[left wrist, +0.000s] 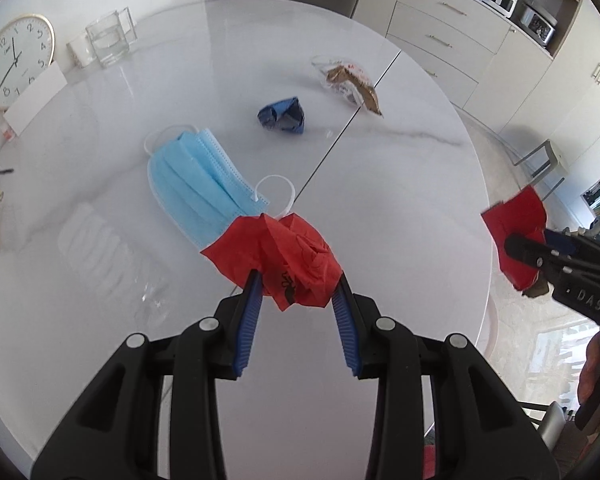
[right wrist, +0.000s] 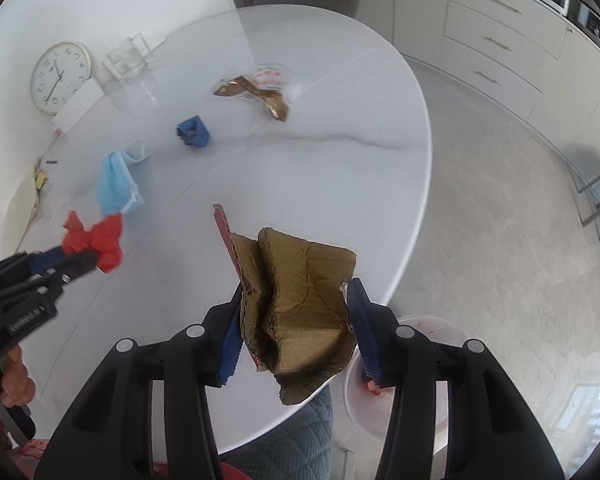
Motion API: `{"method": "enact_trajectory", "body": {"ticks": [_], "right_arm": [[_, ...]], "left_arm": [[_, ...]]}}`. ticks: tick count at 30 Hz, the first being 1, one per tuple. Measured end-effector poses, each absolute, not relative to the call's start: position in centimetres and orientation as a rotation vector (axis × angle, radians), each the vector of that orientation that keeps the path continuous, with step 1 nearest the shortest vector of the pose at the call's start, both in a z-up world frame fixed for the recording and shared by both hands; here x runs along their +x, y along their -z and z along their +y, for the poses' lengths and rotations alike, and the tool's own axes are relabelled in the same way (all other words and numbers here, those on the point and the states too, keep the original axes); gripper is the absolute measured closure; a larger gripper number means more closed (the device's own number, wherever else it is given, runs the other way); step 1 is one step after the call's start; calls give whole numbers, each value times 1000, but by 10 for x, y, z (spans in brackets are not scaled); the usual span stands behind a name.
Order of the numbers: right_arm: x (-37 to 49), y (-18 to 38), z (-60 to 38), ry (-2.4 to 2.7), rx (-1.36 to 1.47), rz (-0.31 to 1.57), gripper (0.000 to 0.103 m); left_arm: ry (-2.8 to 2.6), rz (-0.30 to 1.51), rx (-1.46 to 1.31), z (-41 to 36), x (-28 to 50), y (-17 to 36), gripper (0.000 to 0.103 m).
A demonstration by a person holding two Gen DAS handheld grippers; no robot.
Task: Collect trash
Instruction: 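Lift the red cloth with the left gripper while the right gripper carries the cardboard toward the bin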
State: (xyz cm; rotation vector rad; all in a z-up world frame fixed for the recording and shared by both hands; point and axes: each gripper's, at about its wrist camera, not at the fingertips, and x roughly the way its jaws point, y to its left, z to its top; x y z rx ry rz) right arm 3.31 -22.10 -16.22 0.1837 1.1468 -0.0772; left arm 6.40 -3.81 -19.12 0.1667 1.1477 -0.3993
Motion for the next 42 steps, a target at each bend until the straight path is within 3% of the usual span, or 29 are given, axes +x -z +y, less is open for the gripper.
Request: {"method": "enact_trajectory", "body": {"ticks": [15, 27, 42], "right_arm": [[-34, 190, -256, 244, 278, 1188, 54], [-86, 201, -284, 380, 376, 1216, 54], [-52, 185, -288, 252, 308, 1187, 54]], "left_arm": [[456, 1169, 184, -15, 36, 207, 68], [621, 1169, 283, -63, 12, 208, 68], [570, 968, 214, -61, 30, 130, 68]]}}
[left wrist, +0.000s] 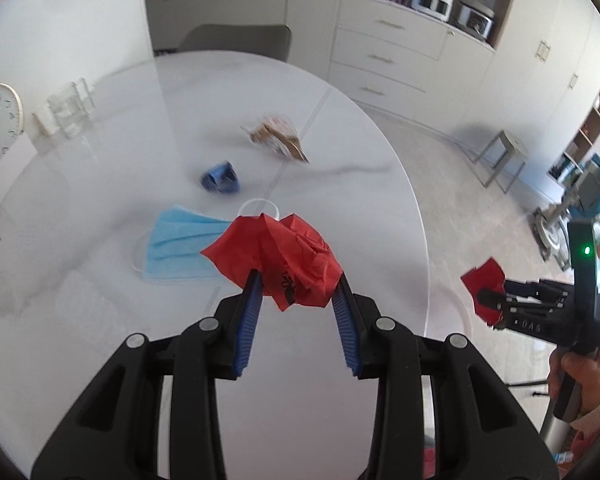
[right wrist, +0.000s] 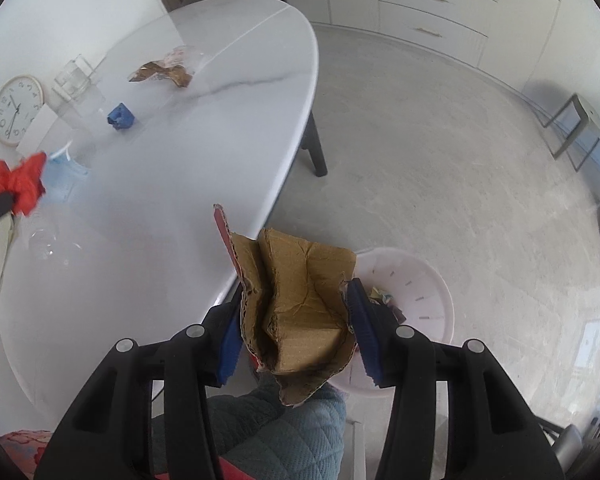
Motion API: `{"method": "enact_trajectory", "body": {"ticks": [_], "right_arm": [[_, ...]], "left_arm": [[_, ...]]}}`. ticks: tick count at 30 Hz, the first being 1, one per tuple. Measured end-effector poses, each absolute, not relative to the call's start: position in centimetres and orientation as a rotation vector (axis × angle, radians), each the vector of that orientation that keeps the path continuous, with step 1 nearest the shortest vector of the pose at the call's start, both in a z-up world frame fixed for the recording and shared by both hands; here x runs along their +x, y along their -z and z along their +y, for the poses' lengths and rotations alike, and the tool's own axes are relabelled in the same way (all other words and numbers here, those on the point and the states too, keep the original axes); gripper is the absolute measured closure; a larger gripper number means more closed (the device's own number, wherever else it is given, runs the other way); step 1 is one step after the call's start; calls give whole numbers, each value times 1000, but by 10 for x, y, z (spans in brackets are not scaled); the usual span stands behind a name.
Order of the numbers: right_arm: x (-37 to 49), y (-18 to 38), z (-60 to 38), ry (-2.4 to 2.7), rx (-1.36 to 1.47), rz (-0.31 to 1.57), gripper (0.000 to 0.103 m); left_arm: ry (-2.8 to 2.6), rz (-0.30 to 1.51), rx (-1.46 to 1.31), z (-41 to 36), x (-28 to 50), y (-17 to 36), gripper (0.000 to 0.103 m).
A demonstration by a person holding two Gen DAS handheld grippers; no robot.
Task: Collect trash
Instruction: 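Lift the red cloth with the left gripper while the right gripper carries the cardboard toward the bin, then release the red cloth and brown cardboard into the bin with both grippers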
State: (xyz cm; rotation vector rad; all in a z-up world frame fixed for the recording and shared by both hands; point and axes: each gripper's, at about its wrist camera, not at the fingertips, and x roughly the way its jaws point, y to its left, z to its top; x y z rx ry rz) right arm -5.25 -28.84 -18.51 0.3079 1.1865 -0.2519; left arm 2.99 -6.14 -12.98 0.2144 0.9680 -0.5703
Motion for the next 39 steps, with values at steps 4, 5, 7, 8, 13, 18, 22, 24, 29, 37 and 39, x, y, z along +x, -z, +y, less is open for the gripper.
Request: {"method": "enact_trajectory", "body": {"ticks": [4, 5, 7, 8, 13, 18, 22, 24, 29, 37, 39], "right_arm": [[-40, 179, -289, 197, 285, 1168, 54], [-37, 177, -290, 184, 280, 1164, 54], [-32, 176, -290, 161, 274, 1159, 54], [-29, 174, -291, 148, 267, 1155, 54], [-21, 170, -297, 119, 257, 1143, 54], [-18, 166, -302, 94, 249, 1136, 54], [-20, 166, -300, 74, 237, 1146, 54], [-21, 166, -299, 61, 228, 1151, 54], [-19, 167, -290, 17, 204, 1166, 54], [-11, 166, -268, -68, 158, 1173, 54], [-10, 165, -264, -84, 147, 1171, 54]], "left_arm": [[504, 923, 183, -53, 45, 107, 68], [491, 918, 178, -52, 48, 104, 68], [459, 912, 161, -50, 55, 98, 68], [448, 908, 156, -49, 57, 95, 68], [421, 887, 130, -52, 60, 82, 68], [430, 964, 113, -62, 51, 100, 68], [450, 1049, 93, -67, 33, 127, 68], [458, 1091, 97, -70, 21, 143, 68], [454, 1174, 96, -65, -1, 175, 68], [447, 1290, 86, -55, -26, 211, 68], [446, 1301, 78, -56, -30, 213, 68]]}}
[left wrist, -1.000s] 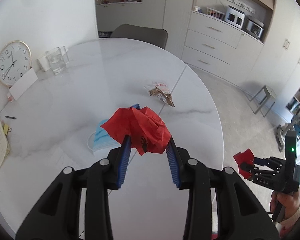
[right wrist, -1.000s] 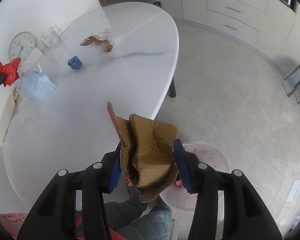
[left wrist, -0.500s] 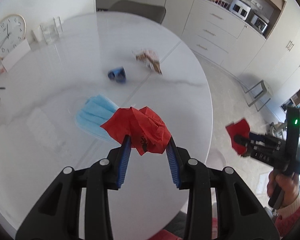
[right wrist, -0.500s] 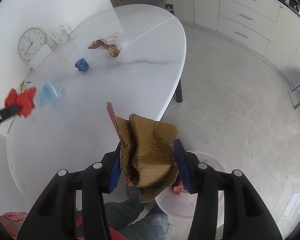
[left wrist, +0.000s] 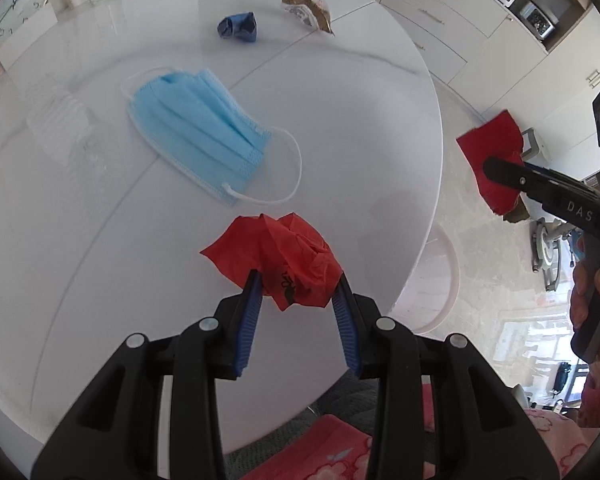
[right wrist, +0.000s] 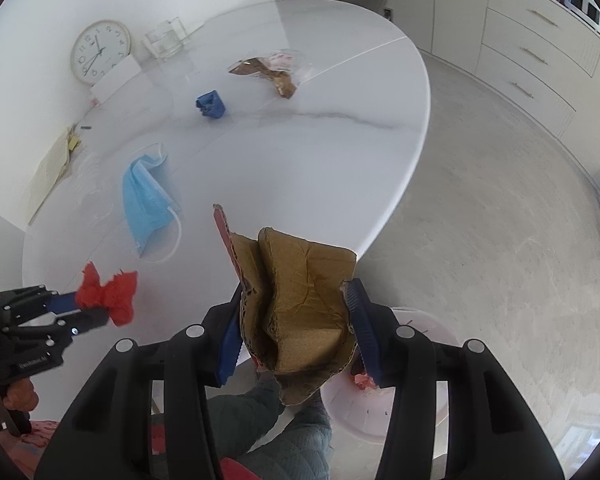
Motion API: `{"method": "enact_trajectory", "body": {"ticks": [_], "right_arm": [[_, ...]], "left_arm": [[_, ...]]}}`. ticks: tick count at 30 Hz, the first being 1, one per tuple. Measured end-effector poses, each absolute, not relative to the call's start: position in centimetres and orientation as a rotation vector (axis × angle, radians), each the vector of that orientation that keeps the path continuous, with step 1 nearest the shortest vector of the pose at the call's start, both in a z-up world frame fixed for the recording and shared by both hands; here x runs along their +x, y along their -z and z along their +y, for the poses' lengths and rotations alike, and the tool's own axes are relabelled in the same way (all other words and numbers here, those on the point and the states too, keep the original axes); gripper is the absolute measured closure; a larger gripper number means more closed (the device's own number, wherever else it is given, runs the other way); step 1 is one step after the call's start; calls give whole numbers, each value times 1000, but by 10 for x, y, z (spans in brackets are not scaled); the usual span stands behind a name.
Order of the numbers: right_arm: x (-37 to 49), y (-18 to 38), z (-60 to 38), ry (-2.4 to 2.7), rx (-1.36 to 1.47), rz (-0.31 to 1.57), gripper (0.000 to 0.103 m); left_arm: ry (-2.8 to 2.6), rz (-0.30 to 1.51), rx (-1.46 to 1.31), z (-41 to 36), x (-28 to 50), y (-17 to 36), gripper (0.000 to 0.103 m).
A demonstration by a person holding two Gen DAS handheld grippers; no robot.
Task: Collect trash
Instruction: 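Release the red cloth and brown cardboard into the bin with both grippers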
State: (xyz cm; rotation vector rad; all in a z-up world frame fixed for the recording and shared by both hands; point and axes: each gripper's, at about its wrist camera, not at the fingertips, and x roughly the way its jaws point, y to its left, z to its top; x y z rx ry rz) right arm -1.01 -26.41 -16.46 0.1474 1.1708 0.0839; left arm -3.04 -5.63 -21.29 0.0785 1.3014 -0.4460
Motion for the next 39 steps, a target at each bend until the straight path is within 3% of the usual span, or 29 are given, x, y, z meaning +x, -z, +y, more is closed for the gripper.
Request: {"method": "enact_trajectory", "body": {"ticks": [7, 14, 23, 25, 28, 31, 33, 39], "right_arm": [[-27, 154, -274, -71, 151, 1145, 54], [-73, 146, -328, 70, 212, 1120, 54], [-140, 157, -402, 263, 300, 1145, 53], [-149, 161, -411, 281, 313, 1150, 53], [-156, 166, -420, 296, 333, 1154, 53], [-159, 169, -424, 297, 343, 1158, 53], [-157, 171, -424, 293, 346, 1159, 53], [-152, 173, -423, 283, 351, 1158, 52]], "left_arm": [[521, 1219, 139, -91, -44, 189, 68], [717, 1135, 267, -184, -57, 168, 67], [932, 1183, 371, -296, -87, 198, 66], [939, 1182, 397, -310, -94, 201, 62], [938, 1170, 424, -321, -100, 202, 40], [944, 1152, 440, -326, -106, 197, 35], [936, 1153, 450, -330, -106, 195, 25], [918, 1129, 441, -327, -102, 182, 25]]}}
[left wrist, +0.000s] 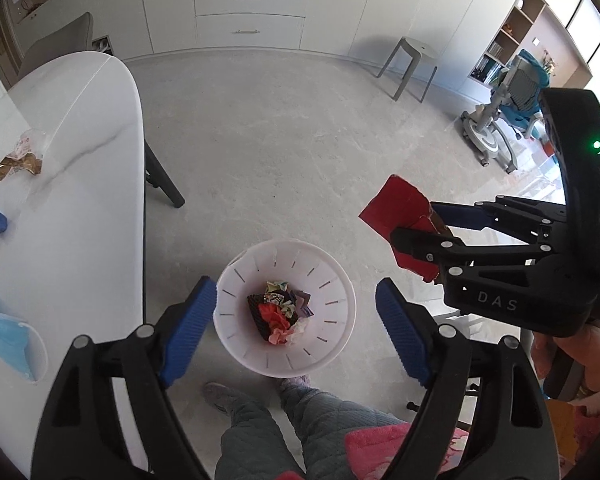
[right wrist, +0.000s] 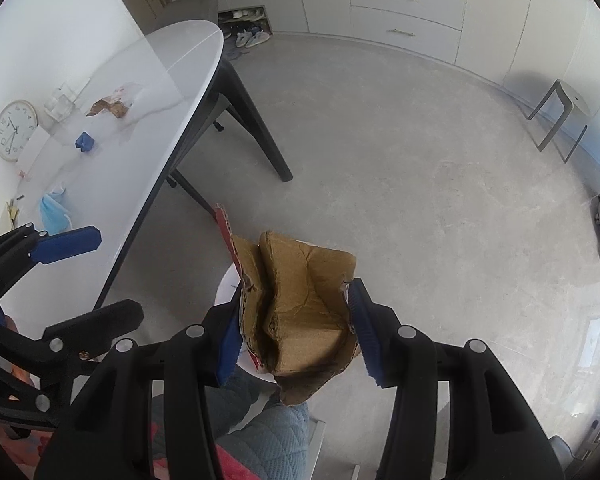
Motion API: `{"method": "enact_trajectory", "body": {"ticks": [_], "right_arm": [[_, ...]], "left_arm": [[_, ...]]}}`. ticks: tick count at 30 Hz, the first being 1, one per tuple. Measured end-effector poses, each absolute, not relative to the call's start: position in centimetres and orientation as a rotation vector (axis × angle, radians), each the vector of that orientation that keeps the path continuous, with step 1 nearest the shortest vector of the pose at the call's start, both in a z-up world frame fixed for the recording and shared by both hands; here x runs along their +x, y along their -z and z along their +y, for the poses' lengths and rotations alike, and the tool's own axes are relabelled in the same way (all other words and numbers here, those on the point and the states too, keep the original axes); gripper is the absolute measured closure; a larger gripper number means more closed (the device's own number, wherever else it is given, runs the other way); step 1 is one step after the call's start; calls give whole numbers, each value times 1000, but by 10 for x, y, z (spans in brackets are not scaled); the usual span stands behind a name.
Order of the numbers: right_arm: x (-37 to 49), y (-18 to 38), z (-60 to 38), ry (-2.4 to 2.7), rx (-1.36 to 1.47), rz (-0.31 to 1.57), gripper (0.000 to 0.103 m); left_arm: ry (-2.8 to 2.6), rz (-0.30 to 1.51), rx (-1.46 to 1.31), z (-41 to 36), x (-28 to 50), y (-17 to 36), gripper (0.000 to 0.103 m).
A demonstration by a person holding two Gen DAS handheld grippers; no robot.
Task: Collect trash
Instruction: 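Release the red cloth and brown cardboard into the bin with both grippers, then grasp the blue face mask with the left gripper while the right gripper grasps the snack bag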
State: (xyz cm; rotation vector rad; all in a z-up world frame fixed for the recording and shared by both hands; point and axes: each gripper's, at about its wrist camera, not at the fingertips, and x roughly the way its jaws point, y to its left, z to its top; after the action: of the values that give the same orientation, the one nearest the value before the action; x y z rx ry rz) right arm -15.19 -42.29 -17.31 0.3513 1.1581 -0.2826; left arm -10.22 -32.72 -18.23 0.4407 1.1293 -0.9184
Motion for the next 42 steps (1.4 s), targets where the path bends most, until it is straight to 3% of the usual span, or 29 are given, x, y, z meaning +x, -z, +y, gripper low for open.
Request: {"method": "enact_trajectory", "body": {"ticks": [8, 9, 11, 12, 29, 42], "right_arm": [[-145, 190, -417, 238, 347, 1205, 50], [-143, 197, -414, 217, 351, 1230, 45], [-139, 208, -407, 229, 318, 1276, 7], [-137, 212, -403, 250, 286, 1287, 3], [-61, 167, -345, 252, 201, 1192, 3], [1, 159, -269, 217, 159, 1161, 3]], "left_arm": [[829, 1108, 389, -303, -88, 159, 24], [812, 1103, 380, -297, -85, 155, 20], [778, 1087, 362, -285, -79, 149, 15], [760, 1073, 353, -279, -76, 145, 15], [595, 1041, 275, -179, -30, 123, 14], [361, 1099, 155, -77, 40, 156, 14]]}}
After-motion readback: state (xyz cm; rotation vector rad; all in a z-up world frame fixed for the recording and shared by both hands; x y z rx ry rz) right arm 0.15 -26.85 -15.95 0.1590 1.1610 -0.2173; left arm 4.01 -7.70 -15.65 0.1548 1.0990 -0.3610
